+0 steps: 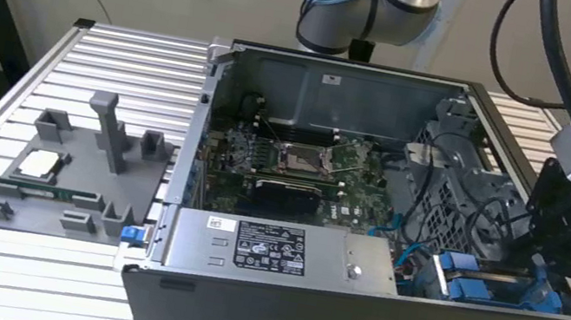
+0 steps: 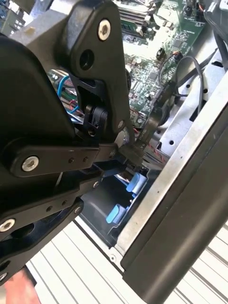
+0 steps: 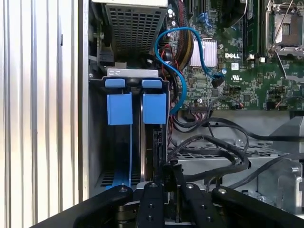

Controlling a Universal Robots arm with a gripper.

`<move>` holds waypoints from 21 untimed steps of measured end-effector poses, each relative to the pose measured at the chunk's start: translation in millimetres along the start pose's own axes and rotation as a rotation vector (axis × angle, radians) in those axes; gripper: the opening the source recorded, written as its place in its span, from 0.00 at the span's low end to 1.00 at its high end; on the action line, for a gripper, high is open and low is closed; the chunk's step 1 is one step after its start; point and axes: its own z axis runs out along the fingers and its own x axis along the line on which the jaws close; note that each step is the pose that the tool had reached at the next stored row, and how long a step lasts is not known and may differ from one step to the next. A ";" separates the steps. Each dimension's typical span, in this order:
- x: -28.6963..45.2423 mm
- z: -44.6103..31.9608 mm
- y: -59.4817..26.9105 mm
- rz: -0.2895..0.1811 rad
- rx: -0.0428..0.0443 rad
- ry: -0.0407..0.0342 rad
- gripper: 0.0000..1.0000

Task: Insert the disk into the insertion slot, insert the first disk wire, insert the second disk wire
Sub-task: 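Insert the first disk wire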

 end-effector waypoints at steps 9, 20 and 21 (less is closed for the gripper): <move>0.9 -0.1 -5.4 0.011 -0.0232 -0.0004 0.20; 2.6 0.9 -8.3 0.029 -0.0351 -0.0013 0.20; 2.7 0.9 -8.5 0.029 -0.0367 -0.0014 0.20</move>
